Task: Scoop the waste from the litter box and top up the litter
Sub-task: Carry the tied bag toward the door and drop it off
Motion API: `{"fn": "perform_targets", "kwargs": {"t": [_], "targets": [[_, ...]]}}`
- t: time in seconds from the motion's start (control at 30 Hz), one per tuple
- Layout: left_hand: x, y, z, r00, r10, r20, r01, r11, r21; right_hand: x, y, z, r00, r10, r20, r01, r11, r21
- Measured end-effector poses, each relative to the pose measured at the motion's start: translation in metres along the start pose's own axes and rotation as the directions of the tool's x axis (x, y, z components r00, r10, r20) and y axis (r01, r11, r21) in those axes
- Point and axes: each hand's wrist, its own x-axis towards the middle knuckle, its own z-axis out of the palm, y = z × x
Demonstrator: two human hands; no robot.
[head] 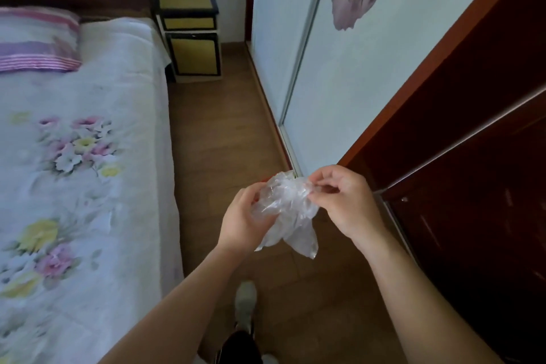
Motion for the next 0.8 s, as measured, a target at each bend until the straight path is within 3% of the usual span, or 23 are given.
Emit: {"fn": "perform_targets", "kwargs": {"t": [0.3,0.43,0.57,0.8], "targets": [[0.168,-0.097,0.084,0.985,-0.171,0.015,0.169,0.983,0.075,0.194,0.1,0.02,0.991,0.038,0.129,-0.044,0.998,0.048],[0.23,-0.15,0.121,0.947,-0.317,0.053,0.306,0.939,0.155,0.268,0.16,0.039,0.981,0.063,0.182,-0.064,0.998,-0.004],[0.278,-0.22,0.17,0.904,-0.413,0.109,0.387,0.901,0.198,0.329,0.235,0.069,0.972,0.063,0.228,-0.055,0.998,-0.041],[0.337,-0.369,0.247,0.863,-0.504,0.033,0.489,0.85,0.193,0.421,0.382,0.146,0.946,0.128,0.298,-0.13,0.991,-0.013]]}}
